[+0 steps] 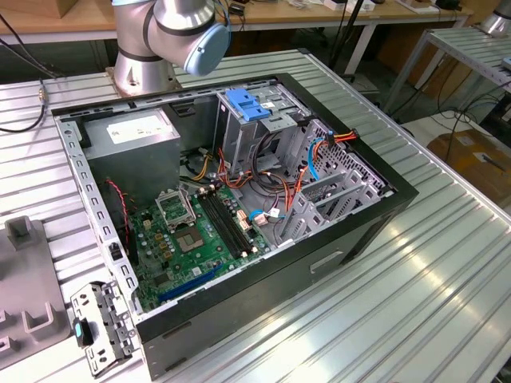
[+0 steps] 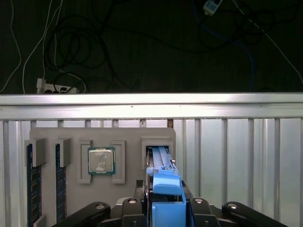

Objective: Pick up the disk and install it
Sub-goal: 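Pick up the disk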

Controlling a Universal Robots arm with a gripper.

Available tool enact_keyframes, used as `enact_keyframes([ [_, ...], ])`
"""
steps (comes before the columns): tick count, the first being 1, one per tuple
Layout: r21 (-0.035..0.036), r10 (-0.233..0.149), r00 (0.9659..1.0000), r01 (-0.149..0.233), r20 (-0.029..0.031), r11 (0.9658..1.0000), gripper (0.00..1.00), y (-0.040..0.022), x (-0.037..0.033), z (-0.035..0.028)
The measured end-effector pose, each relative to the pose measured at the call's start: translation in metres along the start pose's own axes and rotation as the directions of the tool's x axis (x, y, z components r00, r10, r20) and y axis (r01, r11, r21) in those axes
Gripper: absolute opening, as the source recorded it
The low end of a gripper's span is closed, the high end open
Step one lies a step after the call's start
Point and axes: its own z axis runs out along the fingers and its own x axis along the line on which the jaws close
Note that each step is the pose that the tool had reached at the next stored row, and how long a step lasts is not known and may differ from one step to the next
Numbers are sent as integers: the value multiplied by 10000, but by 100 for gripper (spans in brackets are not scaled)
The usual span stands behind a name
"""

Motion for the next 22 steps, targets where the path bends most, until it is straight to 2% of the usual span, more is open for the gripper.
enact_keyframes([
  [3,1,0,10000,0,-9,10000,37,0,0,-24],
  [16,5,-1,10000,1,-68,10000,37,-1,-3,-207],
  [22,11,-1,9999,1,-130,10000,37,-2,-4,-314],
])
